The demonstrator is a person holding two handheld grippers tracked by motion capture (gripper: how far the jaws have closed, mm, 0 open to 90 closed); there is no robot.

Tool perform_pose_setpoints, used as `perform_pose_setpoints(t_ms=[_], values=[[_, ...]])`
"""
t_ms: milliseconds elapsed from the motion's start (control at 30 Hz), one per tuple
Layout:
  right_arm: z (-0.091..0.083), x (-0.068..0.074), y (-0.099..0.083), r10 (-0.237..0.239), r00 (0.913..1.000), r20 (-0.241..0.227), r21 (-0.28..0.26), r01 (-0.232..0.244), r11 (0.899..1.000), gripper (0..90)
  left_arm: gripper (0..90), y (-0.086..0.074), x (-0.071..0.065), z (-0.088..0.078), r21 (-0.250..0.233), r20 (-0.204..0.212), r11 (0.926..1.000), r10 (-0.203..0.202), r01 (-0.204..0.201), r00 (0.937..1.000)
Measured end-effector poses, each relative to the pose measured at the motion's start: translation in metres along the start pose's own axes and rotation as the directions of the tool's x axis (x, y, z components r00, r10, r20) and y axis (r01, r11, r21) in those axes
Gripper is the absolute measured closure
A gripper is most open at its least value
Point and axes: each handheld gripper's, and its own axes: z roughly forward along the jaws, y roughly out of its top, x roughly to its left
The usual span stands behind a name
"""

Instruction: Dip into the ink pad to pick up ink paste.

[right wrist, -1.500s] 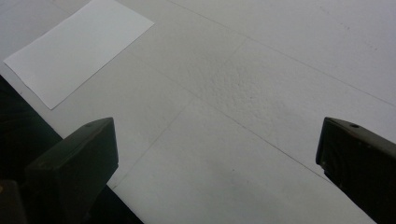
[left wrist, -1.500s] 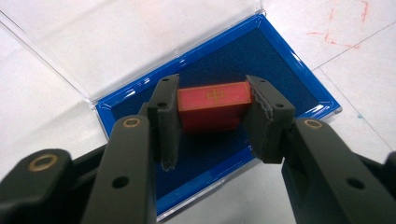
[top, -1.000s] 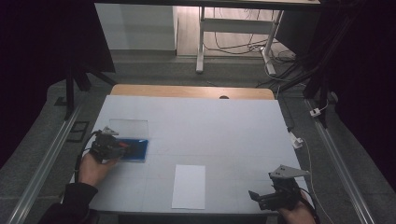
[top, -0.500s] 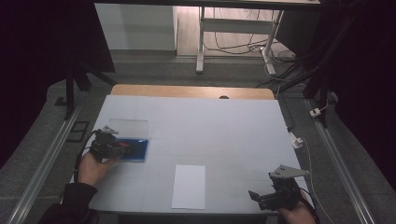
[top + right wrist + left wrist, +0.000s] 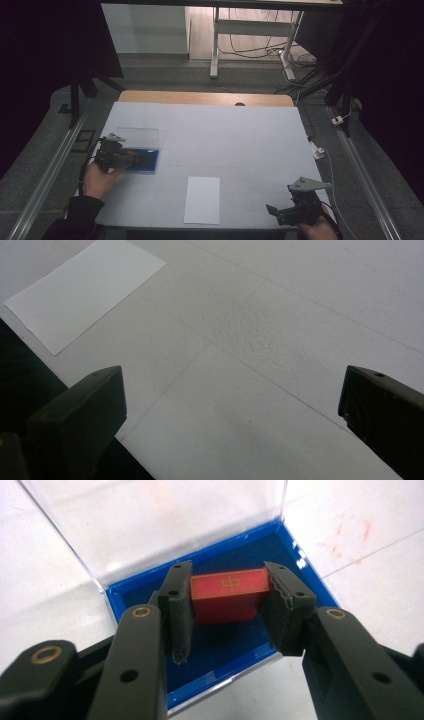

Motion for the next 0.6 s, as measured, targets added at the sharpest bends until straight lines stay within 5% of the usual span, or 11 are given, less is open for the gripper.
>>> perform_pose_setpoints(t_ms=[267,600], values=[[0.000,0.000,0.000,0.001,1.0000,-0.001,-0.002,-0.001,1.000,0.0,57.8,0.002,-0.006,-0.009,-0.010,0.034,1.0000,0.000,0.000,0.9994],[0.000,0.000,0.000,0.001,1.0000,-0.002,-0.001,-0.001,1.000,0.0,57.8,0.004,-0.025,-0.019,-0.044,0.028,0.9950,0.091,-0.090,0.9954]])
